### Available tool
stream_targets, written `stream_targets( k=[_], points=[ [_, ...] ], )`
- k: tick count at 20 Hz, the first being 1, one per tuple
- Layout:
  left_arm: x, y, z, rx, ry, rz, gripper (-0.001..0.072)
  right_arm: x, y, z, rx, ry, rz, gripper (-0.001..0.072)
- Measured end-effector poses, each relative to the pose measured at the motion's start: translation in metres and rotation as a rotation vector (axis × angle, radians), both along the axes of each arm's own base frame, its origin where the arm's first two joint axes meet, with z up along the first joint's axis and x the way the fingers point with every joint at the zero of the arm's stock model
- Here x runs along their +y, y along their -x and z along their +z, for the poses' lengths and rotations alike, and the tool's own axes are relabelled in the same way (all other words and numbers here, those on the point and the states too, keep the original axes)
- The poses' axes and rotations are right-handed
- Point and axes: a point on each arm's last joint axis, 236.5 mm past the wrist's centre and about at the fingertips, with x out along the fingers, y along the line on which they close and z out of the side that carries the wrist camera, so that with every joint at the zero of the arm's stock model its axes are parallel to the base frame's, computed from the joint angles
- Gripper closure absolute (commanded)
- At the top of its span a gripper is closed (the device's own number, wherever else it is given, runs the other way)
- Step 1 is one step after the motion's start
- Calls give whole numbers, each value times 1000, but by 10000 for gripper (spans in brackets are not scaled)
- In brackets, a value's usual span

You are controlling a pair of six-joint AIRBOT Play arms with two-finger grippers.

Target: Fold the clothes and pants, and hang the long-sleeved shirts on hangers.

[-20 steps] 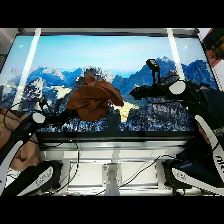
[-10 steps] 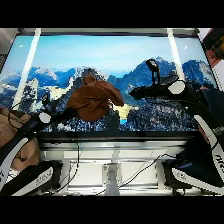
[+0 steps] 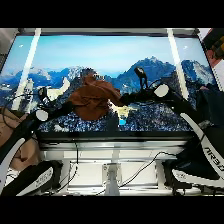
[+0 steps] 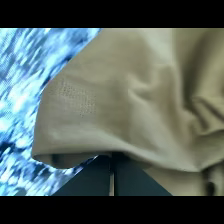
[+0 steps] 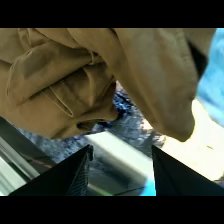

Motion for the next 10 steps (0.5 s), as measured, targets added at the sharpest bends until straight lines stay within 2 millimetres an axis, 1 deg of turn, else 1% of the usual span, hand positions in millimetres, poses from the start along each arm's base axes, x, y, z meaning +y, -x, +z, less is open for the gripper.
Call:
stream_targets(
  k=[2,5,7,10],
  points=[
    [0,-4,19,-56,-8,-14,693,12,2,-8,76,-56,-43,279],
    [-1,-5,39,-112,-9,-23,693,36,10,-17,207,-168,-93,279],
    [-2,-5,46,-131,-11,-28,693,50,14,-24,271,-214,-111,279],
    [-2,-5,50,-143,-12,-31,693,72,17,-31,319,-247,-109,281]
  ],
)
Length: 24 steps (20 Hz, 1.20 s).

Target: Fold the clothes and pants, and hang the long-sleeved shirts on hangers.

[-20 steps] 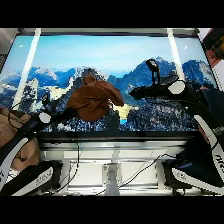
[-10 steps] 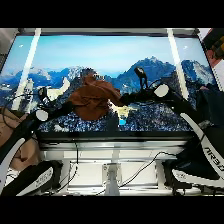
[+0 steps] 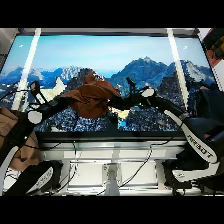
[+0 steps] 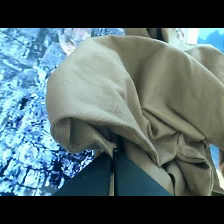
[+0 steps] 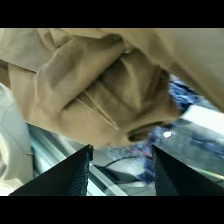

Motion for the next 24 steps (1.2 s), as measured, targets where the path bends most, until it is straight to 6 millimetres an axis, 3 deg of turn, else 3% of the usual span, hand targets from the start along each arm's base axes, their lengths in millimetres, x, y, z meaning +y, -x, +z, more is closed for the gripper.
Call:
stream_targets(
  k=[5,9,14,20,24],
  points=[
    [-1,1,1,0,0,-5,693,33,-11,-3,11,-31,11,314],
    [-1,2,1,2,0,-6,693,40,-18,-8,10,-22,5,314],
    [-1,2,1,3,0,-7,692,25,-14,-24,15,65,41,312],
    [-1,2,1,3,-1,-7,693,-16,-32,-24,67,84,-10,313],
    [-1,2,1,2,-3,-8,692,-19,-30,-28,102,84,-22,314]
  ],
)
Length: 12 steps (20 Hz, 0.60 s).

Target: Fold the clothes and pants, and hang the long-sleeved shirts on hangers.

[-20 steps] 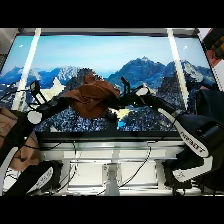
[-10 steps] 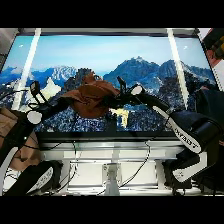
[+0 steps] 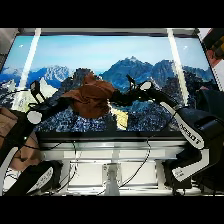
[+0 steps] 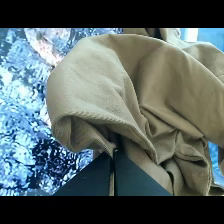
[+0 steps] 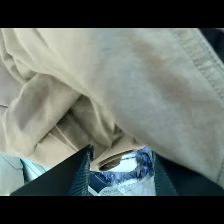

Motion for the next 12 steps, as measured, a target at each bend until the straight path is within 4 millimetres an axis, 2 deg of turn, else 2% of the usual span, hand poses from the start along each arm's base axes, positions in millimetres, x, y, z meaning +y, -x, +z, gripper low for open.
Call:
stream_targets(
  k=[5,6,12],
  points=[
    [0,0,0,0,0,0,693,17,2,-10,47,-33,-40,315],
    [0,0,0,0,0,0,693,19,2,-12,51,-38,-49,339],
    [0,0,0,0,-1,0,693,39,3,-16,74,-87,-77,355]
  ],
)
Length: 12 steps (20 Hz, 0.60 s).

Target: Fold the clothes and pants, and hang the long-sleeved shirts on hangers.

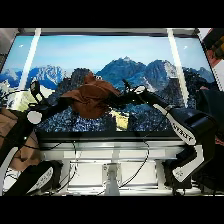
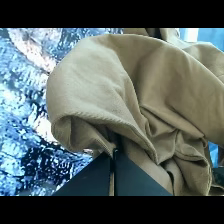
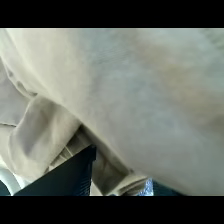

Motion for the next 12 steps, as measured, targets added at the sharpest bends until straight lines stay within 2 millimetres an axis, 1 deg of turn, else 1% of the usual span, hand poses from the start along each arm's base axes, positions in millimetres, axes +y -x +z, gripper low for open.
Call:
stream_targets(
  k=[1,2,5,9,12],
  points=[
    [0,0,0,0,0,0,692,4,0,0,-1,-3,0,418],
    [0,0,0,0,0,0,693,7,-1,0,-6,-6,-2,458],
    [0,0,0,0,0,0,693,11,-13,7,-54,-4,-8,697],
    [0,0,0,0,0,0,693,9,-34,23,-152,28,24,699],
    [0,-1,1,-3,0,1,693,2,-52,41,-235,56,56,699]
  ],
)
